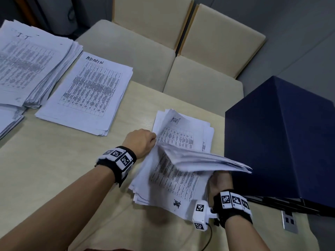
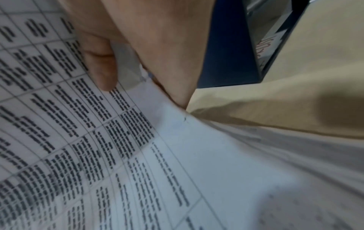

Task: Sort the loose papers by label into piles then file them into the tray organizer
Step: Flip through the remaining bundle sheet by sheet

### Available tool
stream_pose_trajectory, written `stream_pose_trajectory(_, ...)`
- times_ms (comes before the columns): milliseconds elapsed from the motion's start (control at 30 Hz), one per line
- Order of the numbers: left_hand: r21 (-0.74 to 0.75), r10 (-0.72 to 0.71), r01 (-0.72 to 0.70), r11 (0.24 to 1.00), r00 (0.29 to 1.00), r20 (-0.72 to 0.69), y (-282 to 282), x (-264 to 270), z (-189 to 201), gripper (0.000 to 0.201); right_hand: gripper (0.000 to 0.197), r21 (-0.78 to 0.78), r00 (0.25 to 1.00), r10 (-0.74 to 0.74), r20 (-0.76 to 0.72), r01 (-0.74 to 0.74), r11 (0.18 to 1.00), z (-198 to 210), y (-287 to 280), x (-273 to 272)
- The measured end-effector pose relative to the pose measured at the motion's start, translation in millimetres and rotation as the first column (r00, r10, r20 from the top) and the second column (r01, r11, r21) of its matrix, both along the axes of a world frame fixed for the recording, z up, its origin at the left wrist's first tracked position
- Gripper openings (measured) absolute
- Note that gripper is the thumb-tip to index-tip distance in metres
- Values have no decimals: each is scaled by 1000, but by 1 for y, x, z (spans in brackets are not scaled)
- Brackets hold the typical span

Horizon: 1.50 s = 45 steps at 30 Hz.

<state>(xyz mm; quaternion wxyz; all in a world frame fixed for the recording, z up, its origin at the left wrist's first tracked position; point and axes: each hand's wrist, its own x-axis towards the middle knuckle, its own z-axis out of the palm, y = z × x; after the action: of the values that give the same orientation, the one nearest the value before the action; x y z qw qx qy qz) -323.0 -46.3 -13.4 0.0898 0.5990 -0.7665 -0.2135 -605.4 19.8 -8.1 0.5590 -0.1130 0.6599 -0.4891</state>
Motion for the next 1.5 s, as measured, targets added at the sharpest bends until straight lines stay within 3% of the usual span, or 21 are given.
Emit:
stream_pose_trajectory(67,-10,-28,27,1000,990,-140,1,4,-1,32,55,0,999,-15,43,15,1000,-11,0,-3)
stream_pose_trajectory(133,23,32,-25,999,928,-371,3,5,-3,23,68,46,999,-41,-18,42,998,-13,-5,-7)
stream_pose_trajectory(200,141,164,-99,985,786,-595,4,6,-1,13,61,27,999,-43,-8,44,999,-14,-7,-10)
stream_pose_trajectory(267,259,274,-121,958,642,-716,6,5,2,10,28,14,998,-40,-37,41,999,-9,-9,-5)
stream_pose_trajectory(300,286,297,-120,951,616,-730,6,4,4,11,14,21,997,-56,-56,57,998,-6,-9,-4)
stream_pose_trajectory(400,294,309,-138,946,661,-684,6,-1,7,13,13,11,993,-80,-86,81,997,-13,-12,-8)
stream_pose_trajectory(533,113,314,-306,945,758,-571,3,-5,8,21,22,-2,987,-96,-131,97,995,-16,-11,-7)
stream_pose_trajectory(633,56,233,-243,968,799,-555,-5,-6,10,18,21,-11,990,-66,-123,65,998,-14,-9,-8)
stream_pose_trajectory(733,-23,201,-236,972,871,-448,-10,-9,11,17,19,6,992,-49,-114,50,999,-16,-8,-10)
stream_pose_trajectory(833,-71,172,-224,972,884,-434,-11,-14,11,13,9,11,994,-32,-107,33,999,-14,-7,-7)
stream_pose_trajectory(967,-132,160,-231,964,900,-406,-8,-16,9,12,25,2,987,-83,-137,84,996,-15,-7,-6)
stream_pose_trajectory(1067,-90,174,-236,968,882,-438,-5,-13,12,28,39,-2,986,-104,-131,105,994,-14,-6,-6)
stream_pose_trajectory(1167,5,204,-235,972,835,-511,-6,-10,14,32,35,19,981,-118,-151,122,992,-15,-5,-8)
stream_pose_trajectory(1233,123,264,-242,963,726,-635,-8,-9,15,48,41,44,980,-127,-153,135,990,-14,-5,-8)
stream_pose_trajectory(1300,238,340,-246,940,603,-722,-9,-8,17,49,47,49,979,-137,-149,145,988,-15,-7,-8)
stream_pose_trajectory(1333,260,366,-261,930,582,-726,-8,-8,18,49,47,56,977,-144,-155,154,986,-14,-7,-9)
stream_pose_trajectory(1433,327,436,-290,899,528,-729,-7,-8,19,49,51,56,974,-170,-151,180,982,-19,-6,-14)
stream_pose_trajectory(1500,312,452,-330,891,577,-680,-7,-7,16,43,46,70,978,-149,-148,161,985,-19,-6,-15)
